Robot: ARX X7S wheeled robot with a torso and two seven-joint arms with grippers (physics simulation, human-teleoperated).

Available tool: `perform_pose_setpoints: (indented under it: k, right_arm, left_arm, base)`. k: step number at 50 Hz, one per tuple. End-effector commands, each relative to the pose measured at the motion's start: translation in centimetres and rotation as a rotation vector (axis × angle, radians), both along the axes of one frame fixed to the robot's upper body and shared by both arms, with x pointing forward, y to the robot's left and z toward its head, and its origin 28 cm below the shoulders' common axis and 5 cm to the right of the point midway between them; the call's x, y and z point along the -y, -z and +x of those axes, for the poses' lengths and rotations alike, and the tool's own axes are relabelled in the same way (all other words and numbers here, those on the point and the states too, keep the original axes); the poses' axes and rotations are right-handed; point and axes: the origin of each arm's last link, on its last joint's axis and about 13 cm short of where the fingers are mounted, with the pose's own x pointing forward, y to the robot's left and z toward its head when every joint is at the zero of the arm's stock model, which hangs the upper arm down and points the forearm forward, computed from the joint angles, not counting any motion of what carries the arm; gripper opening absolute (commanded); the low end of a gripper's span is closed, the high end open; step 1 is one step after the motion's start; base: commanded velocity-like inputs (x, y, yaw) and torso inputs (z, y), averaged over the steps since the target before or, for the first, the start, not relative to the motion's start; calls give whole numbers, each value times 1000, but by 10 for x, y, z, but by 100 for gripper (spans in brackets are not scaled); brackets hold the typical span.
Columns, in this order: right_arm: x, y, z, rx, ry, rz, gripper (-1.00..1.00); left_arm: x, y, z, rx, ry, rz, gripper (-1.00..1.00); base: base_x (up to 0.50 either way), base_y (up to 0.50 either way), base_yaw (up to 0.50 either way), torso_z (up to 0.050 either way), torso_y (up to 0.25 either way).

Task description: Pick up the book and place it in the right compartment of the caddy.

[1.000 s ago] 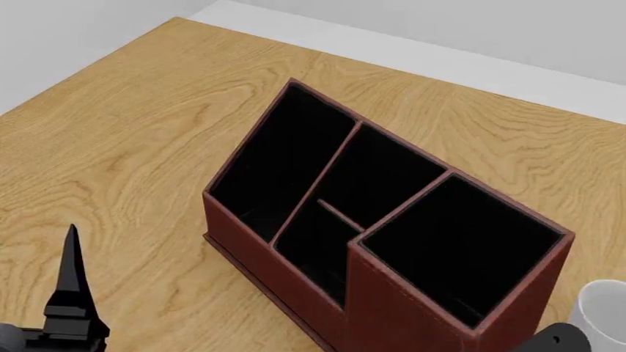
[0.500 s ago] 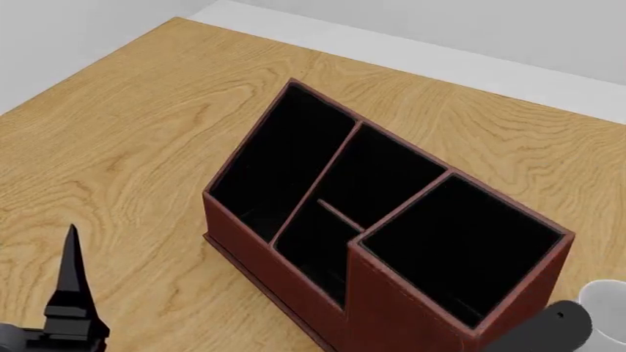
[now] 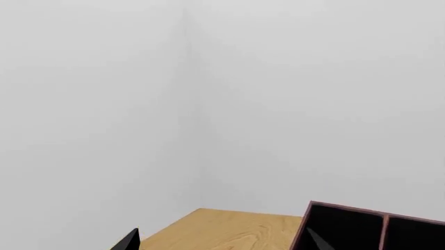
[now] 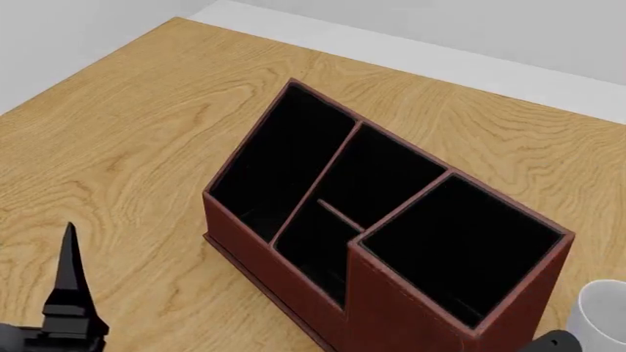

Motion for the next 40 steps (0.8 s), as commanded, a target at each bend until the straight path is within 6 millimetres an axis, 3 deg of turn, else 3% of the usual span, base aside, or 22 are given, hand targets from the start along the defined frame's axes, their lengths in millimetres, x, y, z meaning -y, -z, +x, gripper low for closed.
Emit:
perform_pose_setpoints:
  k: [1, 22, 40]
  right_arm:
    - [5, 10, 3, -34, 15, -19, 100]
    - [6, 35, 26, -85, 23, -12, 100]
    - [7, 62, 27, -150, 23, -9, 100]
  left_arm:
    - [1, 0, 0, -1, 7, 6, 100]
    - [2, 2, 1, -12, 16, 5, 100]
    - [1, 2, 0, -13, 16, 2, 100]
  base:
    - [0, 0, 0, 0, 0]
    - [0, 0, 0, 0, 0]
    - [0, 0, 0, 0, 0]
